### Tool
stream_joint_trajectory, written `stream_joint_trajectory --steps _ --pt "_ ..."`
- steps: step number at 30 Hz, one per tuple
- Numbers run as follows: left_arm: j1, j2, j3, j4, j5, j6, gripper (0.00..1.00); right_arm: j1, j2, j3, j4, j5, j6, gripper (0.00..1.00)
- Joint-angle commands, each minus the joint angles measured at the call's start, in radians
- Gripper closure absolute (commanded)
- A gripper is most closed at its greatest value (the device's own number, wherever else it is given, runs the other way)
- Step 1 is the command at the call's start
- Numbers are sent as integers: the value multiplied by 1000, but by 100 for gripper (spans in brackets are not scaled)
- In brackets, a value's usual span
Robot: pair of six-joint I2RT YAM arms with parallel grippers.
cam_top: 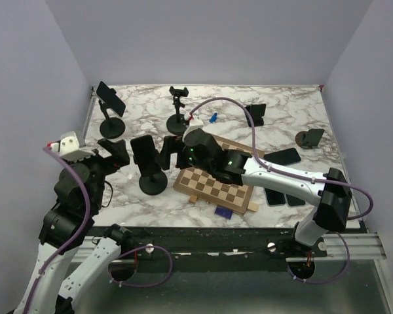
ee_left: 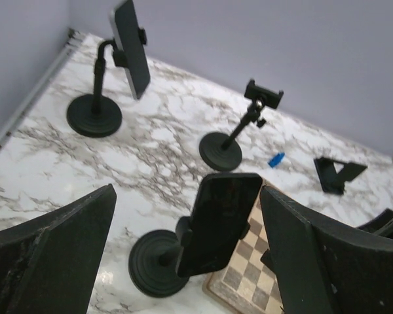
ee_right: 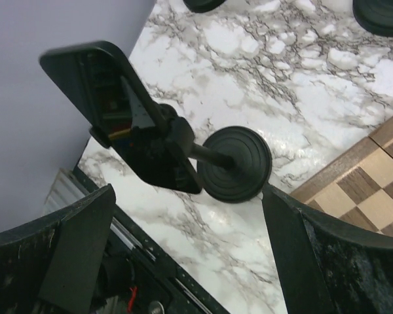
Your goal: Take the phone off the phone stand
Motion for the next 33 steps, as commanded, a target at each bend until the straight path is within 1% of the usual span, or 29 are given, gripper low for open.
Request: stream_joint_trajectory --steps 1,4,7,12,18,24,30,32,33 --pt "-1 -101 -48 56 -197 42 1 74 100 166 -115 223 24 0" --pt "-1 -165 -98 114 -265 36 1 105 185 302 -190 300 24 0" --pt "0 -245 -181 213 -315 40 1 131 265 419 -247 355 7 0" --pt "-1 -347 -308 344 -359 113 1 150 363 587 -321 424 -18 0" --pt "0 -371 -354 340 -374 133 1 180 475 757 -420 505 -53 0" --pt "0 -369 -345 331 -379 148 1 210 554 876 -498 616 -76 0" --pt "0 -391 -349 325 -374 143 1 216 595 905 -483 623 -113 0" --pt "1 -393 -350 324 -374 143 1 216 603 908 -473 625 -122 2" --pt "1 -395 -350 322 -374 143 1 218 608 911 -468 630 -130 4"
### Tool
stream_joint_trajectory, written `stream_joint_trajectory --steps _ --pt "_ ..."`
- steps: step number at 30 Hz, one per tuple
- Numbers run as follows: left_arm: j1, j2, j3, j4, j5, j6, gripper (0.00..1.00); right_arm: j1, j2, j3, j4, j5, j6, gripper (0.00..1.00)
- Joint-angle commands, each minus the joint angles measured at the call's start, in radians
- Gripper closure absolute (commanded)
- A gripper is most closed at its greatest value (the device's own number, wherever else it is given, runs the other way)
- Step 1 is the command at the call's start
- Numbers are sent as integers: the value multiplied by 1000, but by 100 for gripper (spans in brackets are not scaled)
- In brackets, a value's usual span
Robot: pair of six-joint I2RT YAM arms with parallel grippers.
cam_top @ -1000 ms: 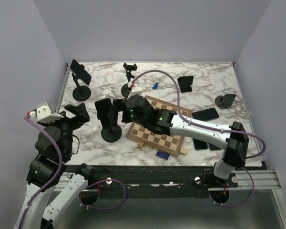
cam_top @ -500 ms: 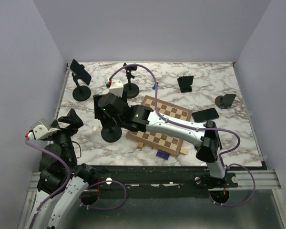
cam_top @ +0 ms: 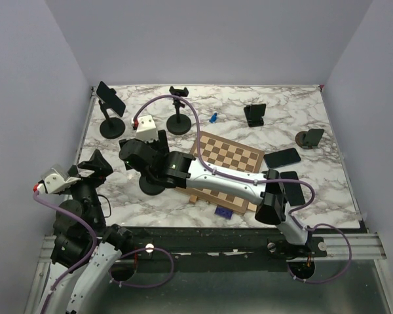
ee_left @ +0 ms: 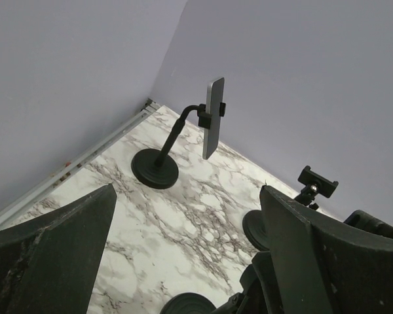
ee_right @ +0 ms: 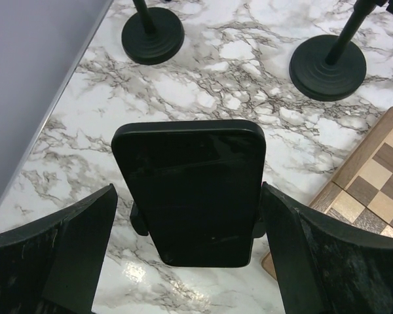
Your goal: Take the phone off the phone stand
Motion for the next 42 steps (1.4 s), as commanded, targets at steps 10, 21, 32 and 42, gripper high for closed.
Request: stream_joint_trajectory --steps 10,21,32,42 --pt "0 -8 1 0 -12 15 1 6 77 77 7 104 -103 8" --pt "0 7 1 -1 9 20 1 3 72 46 48 88 -125 40" --pt "0 60 -4 7 146 47 2 -101 -147 -268 259 -302 -166 100" --pt "1 225 40 -22 405 64 7 -243 -277 -452 368 -655 -127 99"
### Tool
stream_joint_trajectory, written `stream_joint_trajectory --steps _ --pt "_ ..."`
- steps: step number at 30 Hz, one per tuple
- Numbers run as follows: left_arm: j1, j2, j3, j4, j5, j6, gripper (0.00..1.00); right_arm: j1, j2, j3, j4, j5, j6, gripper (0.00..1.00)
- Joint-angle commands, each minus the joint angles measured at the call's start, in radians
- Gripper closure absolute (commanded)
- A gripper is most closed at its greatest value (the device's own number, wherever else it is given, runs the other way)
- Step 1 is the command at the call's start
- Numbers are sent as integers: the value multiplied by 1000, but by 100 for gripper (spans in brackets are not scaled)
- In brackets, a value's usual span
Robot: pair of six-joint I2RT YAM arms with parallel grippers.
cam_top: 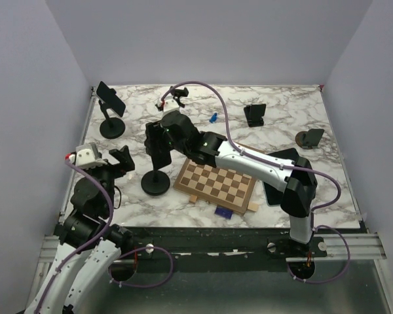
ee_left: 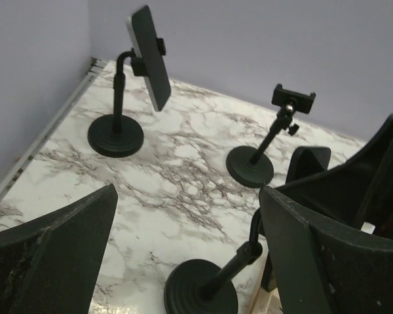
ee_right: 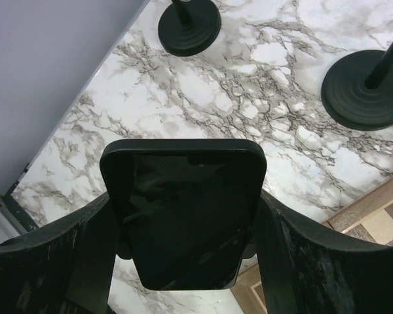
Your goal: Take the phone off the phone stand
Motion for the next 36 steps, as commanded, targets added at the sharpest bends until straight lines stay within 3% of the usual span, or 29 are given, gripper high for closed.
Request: stream_joint_trajectory --steps 1,5,11,13,16,21,26,31,36 --pt "1 86 41 -22 190 21 8 -44 -56 -74 92 -212 45 99" --pt "1 150 52 -26 260 17 10 -94 -91 -145 162 -319 84 99" --pt "11 251 74 -29 407 15 26 -162 -113 -204 227 -458 132 99" --pt "25 290 78 -19 485 2 24 -173 -115 -217 244 -487 143 99" --pt "72 352 92 -12 620 -19 8 -177 -113 -223 254 -511 142 99" --pt "167 395 85 32 798 -48 8 -181 -97 -213 257 -525 143 99" --pt "177 419 92 30 819 -44 22 -182 -85 -203 268 -545 146 99" --pt "179 449 102 16 827 -34 42 -182 -81 -204 276 -546 148 99" --pt "179 476 116 3 843 -31 53 -182 -81 -195 277 -536 146 99"
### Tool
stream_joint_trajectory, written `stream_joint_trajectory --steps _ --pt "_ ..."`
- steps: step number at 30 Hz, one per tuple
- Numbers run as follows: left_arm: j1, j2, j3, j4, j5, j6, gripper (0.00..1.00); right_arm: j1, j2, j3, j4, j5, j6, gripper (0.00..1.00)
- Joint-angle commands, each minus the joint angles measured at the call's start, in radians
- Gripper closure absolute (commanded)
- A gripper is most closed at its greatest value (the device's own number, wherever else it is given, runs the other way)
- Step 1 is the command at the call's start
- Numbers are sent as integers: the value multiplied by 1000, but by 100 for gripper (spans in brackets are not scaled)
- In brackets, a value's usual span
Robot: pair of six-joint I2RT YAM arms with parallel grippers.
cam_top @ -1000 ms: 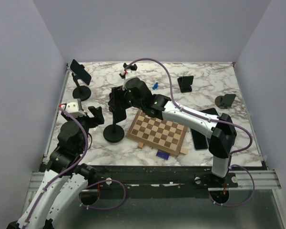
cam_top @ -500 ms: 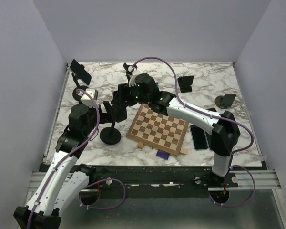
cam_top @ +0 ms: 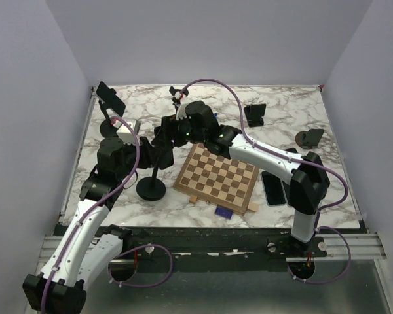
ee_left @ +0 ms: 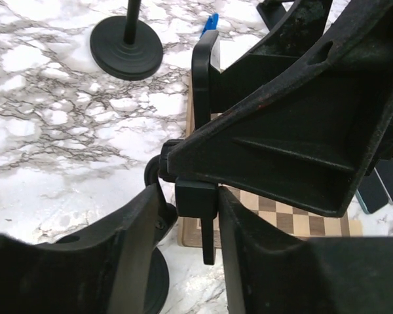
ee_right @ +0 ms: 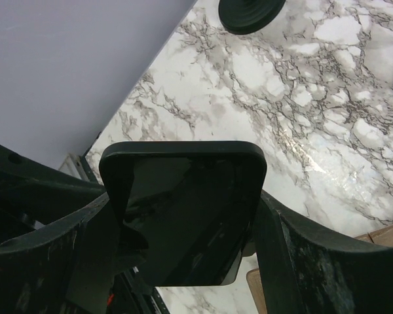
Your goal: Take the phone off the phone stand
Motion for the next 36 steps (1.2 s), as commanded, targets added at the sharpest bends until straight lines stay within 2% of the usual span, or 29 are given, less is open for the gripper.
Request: stream_joint_trajectory --steps 1,7,12,13,19,22,25,30,36 --pt "4 14 37 1 50 4 55 5 0 22 68 -36 41 99" --pt "2 4 36 8 61 20 70 8 2 33 38 20 31 99" --pt "-9 -15 31 12 34 40 91 46 3 54 -10 151 -25 99" --pt "-15 -19 30 8 22 41 98 58 3 59 -17 175 -35 99" --pt "-24 -75 20 -60 -20 -11 100 132 4 76 -49 467 -83 99" --pt "-22 -142 -4 -104 -31 -39 100 140 -21 22 10 507 -119 99" --pt "-8 -200 -26 -149 -1 -53 100 140 -53 -62 132 401 -197 99" --pt "73 -222 -65 -172 118 -73 100 106 -42 -59 145 199 -212 99" --pt "143 -258 -78 -176 212 -86 100 10 -44 -111 235 -171 -183 99"
